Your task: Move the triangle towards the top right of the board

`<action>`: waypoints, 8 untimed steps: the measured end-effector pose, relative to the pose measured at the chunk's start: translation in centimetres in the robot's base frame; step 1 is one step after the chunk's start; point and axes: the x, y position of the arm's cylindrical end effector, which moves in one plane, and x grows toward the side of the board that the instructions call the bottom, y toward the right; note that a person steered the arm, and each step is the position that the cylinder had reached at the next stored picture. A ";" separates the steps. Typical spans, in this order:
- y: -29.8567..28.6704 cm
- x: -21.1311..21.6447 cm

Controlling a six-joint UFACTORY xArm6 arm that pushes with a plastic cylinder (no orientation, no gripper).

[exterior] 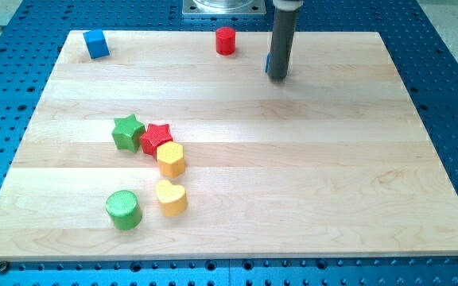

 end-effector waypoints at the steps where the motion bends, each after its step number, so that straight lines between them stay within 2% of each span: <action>1: -2.6 -2.2; 2: -5.1 -2.2; 3: -0.5 -2.3; 5: -1.8 -6.7; 7: 7.8 -6.4; 8: 4.2 -5.2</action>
